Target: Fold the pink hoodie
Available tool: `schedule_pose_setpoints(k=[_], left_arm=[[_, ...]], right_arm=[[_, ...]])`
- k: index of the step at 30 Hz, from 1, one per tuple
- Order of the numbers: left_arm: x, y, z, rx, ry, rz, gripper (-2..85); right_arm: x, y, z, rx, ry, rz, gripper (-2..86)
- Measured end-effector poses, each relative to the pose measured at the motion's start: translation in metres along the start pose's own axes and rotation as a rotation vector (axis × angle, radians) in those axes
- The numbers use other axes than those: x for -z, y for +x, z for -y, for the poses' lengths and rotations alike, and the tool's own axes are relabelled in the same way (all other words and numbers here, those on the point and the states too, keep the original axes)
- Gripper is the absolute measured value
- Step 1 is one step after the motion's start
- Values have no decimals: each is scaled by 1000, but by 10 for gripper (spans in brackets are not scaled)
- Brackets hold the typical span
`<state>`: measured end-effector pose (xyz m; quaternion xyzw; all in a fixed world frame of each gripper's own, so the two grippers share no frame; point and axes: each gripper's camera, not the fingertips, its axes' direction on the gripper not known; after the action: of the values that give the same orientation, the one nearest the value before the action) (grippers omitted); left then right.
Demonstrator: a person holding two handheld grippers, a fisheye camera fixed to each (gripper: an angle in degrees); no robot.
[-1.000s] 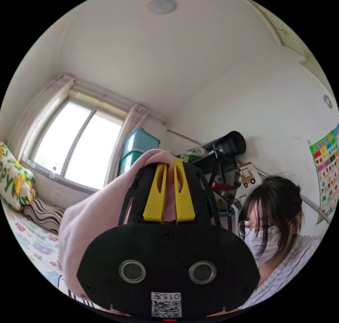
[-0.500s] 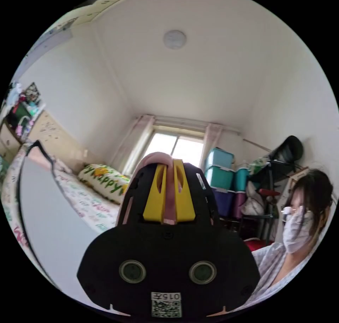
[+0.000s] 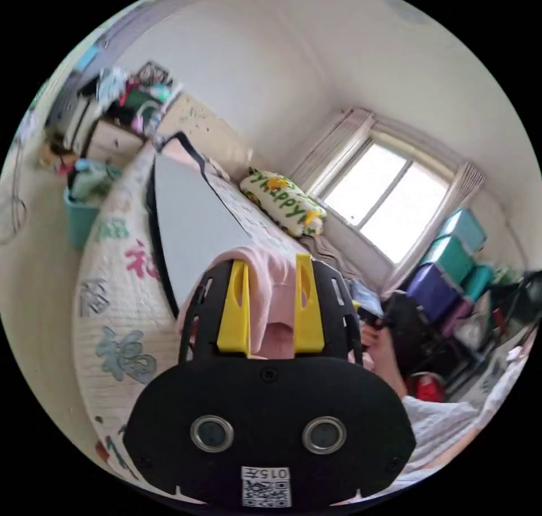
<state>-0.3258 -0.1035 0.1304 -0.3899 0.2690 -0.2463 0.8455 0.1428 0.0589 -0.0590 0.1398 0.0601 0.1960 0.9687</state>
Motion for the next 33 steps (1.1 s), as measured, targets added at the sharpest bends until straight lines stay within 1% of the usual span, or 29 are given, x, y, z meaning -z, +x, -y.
schedule_pose_setpoints(k=[1, 2, 3, 4, 5, 6, 8, 9, 10, 11, 12, 13, 14, 15, 16, 17, 18, 19, 20, 22, 24, 26, 27, 29, 30, 31, 33], left_arm=[[0, 25, -1, -78, 9, 65, 94], [-6, 45, 0, -149, -28, 122, 80], [-12, 53, 3, -180, -79, 143, 76], [-26, 65, 12, -231, -230, 161, 69], [-33, 69, 16, -244, -326, 162, 68], [-34, 69, 16, -235, -341, 147, 67], [-25, 72, 12, -176, -309, 58, 65], [-23, 76, 12, -178, -308, 67, 64], [-18, 92, 12, -207, -314, 174, 58], [-8, 114, 10, -272, -314, 362, 49], [-3, 125, 8, -303, -315, 481, 37], [10, 144, 2, -335, -283, 741, 12], [25, 163, -6, -332, -189, 904, 5], [33, 174, -11, -346, -134, 906, 1], [47, 201, -20, -414, -31, 716, -1], [62, 229, -27, -517, 74, 333, -1], [67, 242, -31, -570, 127, 125, 0], [69, 269, -39, -642, 207, -219, 0], [61, 298, -49, -711, 241, -425, 0], [36, 345, -69, -774, 215, -541, -3], [2, 394, -97, -865, 122, -548, -2], [-55, 462, -141, -1002, -103, -498, 13], [-69, 479, -155, -1047, -173, -497, 20], [-118, 541, -220, -1254, -473, -553, 52], [-127, 553, -236, -1292, -523, -554, 58], [-141, 575, -266, -1352, -566, -506, 70], [-157, 600, -307, -1444, -563, -390, 80]], right_arm=[[25, 8, -7, -57, 122, 31, 0], [49, 16, -20, -89, 242, 61, -1], [60, 20, -27, -106, 295, 67, -2], [79, 28, -40, -139, 371, 47, -3], [96, 35, -52, -164, 413, -27, -4], [103, 38, -58, -180, 425, -79, -4], [126, 53, -88, -259, 475, -275, -4], [130, 57, -97, -274, 489, -303, -4], [137, 69, -116, -335, 524, -321, -4], [147, 88, -132, -453, 569, -247, -5], [152, 97, -139, -494, 599, -180, -5], [161, 110, -151, -493, 676, -56, -5], [169, 117, -160, -492, 742, -11, -5], [173, 120, -165, -507, 760, -21, -5], [177, 124, -171, -547, 769, -65, -5], [181, 128, -175, -576, 770, -93, -6], [182, 130, -177, -580, 774, -92, -6], [184, 135, -181, -579, 789, -60, -6], [184, 140, -183, -580, 803, -14, -5], [183, 144, -186, -579, 815, 23, -5], [182, 139, -184, -558, 810, -6, -6], [181, 127, -177, -497, 792, -71, -6], [180, 124, -175, -482, 787, -85, -6], [175, 116, -172, -441, 772, -117, -5], [174, 116, -171, -436, 769, -116, -5], [171, 115, -171, -431, 770, -107, -5], [168, 116, -173, -425, 777, -81, -5]])
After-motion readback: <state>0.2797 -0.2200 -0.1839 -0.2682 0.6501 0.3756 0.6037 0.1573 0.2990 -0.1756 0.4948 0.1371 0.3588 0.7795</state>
